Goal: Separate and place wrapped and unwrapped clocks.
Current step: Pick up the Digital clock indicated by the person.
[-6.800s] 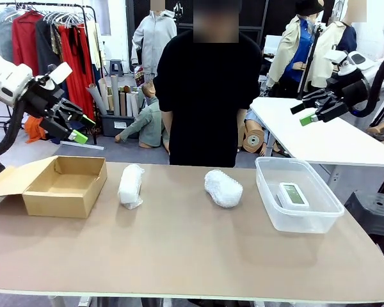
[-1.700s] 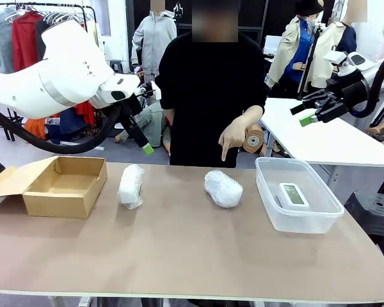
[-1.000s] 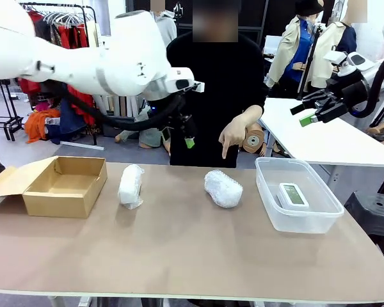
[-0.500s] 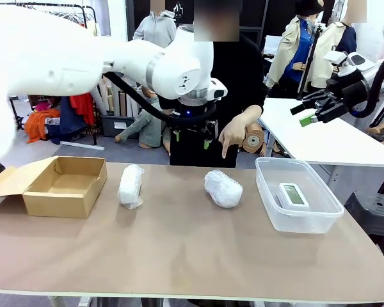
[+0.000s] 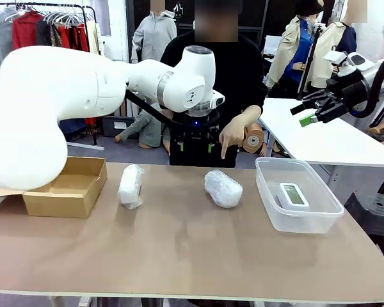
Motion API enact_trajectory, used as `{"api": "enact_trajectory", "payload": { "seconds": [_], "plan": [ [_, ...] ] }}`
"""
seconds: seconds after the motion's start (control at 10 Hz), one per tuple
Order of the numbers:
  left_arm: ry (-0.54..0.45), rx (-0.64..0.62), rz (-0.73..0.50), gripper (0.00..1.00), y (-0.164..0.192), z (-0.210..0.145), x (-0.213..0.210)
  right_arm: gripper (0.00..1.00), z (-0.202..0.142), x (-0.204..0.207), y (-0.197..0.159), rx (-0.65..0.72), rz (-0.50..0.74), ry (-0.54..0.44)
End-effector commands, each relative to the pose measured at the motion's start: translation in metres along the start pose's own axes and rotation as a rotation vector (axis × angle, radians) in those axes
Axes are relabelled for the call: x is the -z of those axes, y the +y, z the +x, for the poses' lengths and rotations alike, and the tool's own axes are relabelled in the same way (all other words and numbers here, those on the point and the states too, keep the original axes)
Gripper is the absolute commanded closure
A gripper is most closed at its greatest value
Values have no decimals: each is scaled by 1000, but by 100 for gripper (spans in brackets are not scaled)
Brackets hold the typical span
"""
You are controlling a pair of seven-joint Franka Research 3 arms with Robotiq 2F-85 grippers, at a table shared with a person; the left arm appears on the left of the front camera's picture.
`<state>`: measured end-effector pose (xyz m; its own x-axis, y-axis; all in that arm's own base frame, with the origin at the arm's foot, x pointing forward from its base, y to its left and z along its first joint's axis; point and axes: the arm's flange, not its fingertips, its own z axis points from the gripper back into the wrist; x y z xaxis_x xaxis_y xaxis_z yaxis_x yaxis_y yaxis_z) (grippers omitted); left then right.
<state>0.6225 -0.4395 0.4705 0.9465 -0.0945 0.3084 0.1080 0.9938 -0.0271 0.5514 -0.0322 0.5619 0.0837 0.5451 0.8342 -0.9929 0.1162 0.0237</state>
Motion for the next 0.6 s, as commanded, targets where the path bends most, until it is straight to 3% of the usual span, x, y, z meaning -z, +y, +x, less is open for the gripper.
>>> {"api": "enact_trajectory", "payload": {
  "seconds": [0.0, 0.1, 0.5],
  "plan": [
    [16, -2, -37, 0, -14, 3, -5, 0, 1, -1, 0, -3, -2, -3],
    [0, 0, 0, 0, 0, 0, 0, 0, 1, -1, 0, -3, -2, -3],
    [0, 0, 0, 0, 0, 0, 0, 0, 1, -1, 0, -3, -2, -3]
  ]
}}
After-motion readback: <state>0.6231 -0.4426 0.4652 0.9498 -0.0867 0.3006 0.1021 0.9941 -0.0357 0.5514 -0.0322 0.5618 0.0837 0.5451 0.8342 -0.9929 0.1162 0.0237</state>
